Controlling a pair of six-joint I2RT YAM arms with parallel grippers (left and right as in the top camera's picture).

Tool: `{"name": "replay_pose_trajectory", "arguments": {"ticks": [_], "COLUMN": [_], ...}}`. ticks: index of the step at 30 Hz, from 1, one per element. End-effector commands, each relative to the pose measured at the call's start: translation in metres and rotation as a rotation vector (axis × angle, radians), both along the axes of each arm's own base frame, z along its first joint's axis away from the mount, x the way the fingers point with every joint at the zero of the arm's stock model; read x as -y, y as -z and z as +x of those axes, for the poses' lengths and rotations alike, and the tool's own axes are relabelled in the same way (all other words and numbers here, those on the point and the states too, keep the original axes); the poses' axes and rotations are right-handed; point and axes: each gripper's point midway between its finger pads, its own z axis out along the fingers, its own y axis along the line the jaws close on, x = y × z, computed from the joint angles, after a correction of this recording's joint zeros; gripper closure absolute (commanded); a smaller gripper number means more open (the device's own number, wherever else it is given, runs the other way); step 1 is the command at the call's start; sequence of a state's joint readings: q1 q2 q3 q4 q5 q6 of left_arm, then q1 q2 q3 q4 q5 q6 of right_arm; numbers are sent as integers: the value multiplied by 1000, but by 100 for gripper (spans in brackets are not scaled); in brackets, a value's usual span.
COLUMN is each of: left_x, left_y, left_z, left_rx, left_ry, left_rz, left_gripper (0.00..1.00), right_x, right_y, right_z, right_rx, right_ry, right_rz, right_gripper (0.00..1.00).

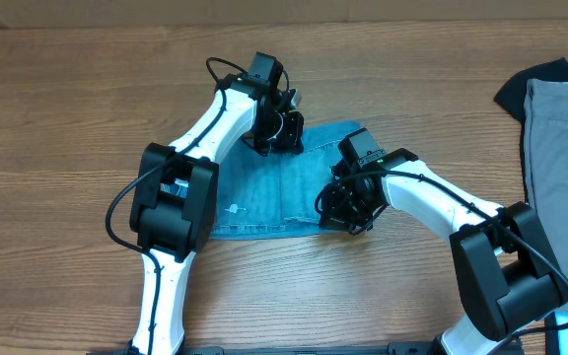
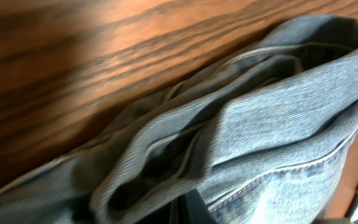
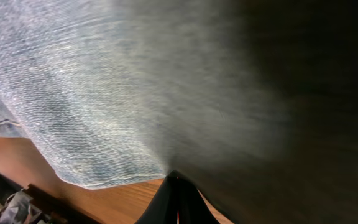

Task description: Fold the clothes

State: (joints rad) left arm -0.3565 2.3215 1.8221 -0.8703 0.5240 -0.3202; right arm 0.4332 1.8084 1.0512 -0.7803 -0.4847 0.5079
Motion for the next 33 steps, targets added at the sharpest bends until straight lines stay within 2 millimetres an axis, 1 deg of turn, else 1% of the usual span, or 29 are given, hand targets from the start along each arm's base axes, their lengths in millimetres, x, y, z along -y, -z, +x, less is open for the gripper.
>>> {"name": "replay_pose_trajectory", "arguments": {"ticks": [1, 2, 4, 6, 8, 9, 11, 13, 14, 16, 18, 21, 25, 29, 31, 33], "left_x": [-19, -21, -25, -27, -27, -27, -26, -22, -20, -15, -9, 0, 6, 1, -5, -16], "left_y": [-20, -28, -50, -76, -102, -112, -129, -135, -134, -125, -112, -86, -55, -26, -11, 3], "left_z": [5, 5, 3, 1, -6, -11, -22, -32, -37, -47, -57, -72, -80, -88, -95, -102], "left_rx": [-14, -5, 36, 92, 140, 150, 160, 147, 134, 94, 45, -39, -121, -218, -283, -350], "left_ry": [-52, -49, -28, -1, 27, 37, 52, 70, 78, 97, 117, 138, 146, 134, 127, 118], "left_rz": [6, 3, -3, -11, -21, -23, -25, -22, -18, -6, 8, 36, 66, 103, 128, 171], "left_gripper": [96, 96, 96, 96, 96, 96, 96, 96, 96, 96, 96, 96, 96, 96, 96, 96], "right_x": [7, 9, 15, 17, 18, 18, 21, 25, 28, 33, 40, 49, 61, 57, 53, 50], "right_y": [-15, -19, -32, -46, -62, -66, -71, -72, -72, -73, -74, -75, -74, -67, -59, -48], "right_z": [15, 18, 25, 33, 43, 47, 54, 62, 66, 72, 78, 83, 91, 94, 91, 88], "right_rx": [63, 78, 120, 166, 214, 227, 244, 261, 268, 278, 282, 280, 289, 277, 252, 218], "right_ry": [29, 32, 41, 48, 62, 70, 86, 107, 116, 138, 162, 191, 219, 216, 206, 193], "right_rz": [-52, -68, -100, -115, -104, -98, -91, -86, -84, -81, -79, -66, -68, -50, -33, -19], "right_gripper": [96, 96, 96, 96, 95, 94, 91, 88, 87, 87, 86, 87, 87, 86, 86, 85]}}
